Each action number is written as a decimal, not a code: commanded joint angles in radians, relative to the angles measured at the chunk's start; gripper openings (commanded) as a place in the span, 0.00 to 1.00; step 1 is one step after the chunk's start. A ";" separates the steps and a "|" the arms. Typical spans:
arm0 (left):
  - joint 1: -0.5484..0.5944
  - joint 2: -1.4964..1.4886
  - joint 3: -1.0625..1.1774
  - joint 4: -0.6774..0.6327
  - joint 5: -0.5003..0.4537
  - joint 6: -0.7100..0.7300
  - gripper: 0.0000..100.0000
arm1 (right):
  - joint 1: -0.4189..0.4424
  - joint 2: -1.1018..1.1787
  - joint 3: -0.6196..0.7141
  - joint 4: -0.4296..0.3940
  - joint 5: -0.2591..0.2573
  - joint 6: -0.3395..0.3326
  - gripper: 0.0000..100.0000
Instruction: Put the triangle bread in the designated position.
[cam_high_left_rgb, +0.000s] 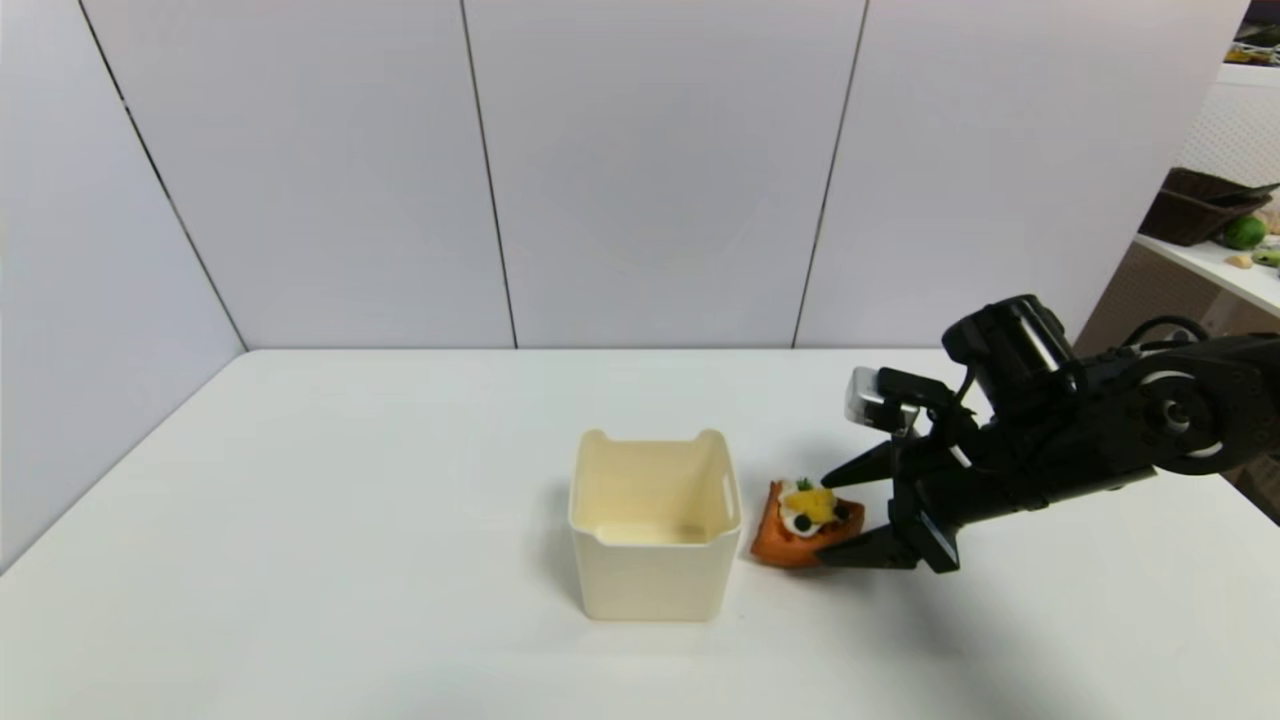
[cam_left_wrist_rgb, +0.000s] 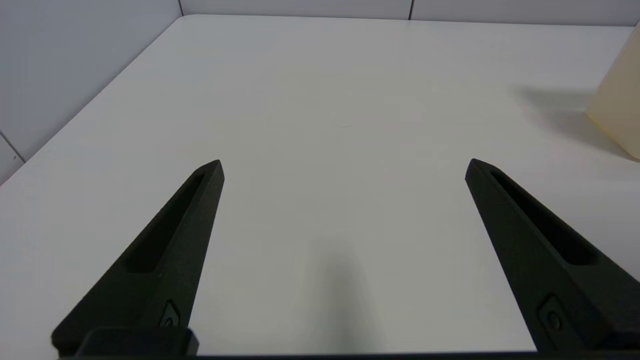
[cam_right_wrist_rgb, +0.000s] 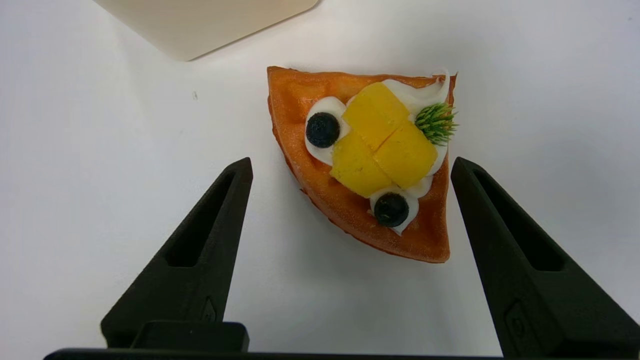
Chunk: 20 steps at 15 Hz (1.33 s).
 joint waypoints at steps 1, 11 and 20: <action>0.000 0.000 0.000 0.001 0.000 0.000 1.00 | -0.009 -0.073 0.011 0.009 0.001 0.003 1.00; 0.000 0.000 0.000 -0.002 0.000 0.000 1.00 | -0.075 -0.656 0.001 0.337 -0.535 0.433 1.00; 0.000 0.000 0.000 0.001 0.000 0.000 1.00 | -0.279 -1.381 0.493 0.057 -0.764 0.531 1.00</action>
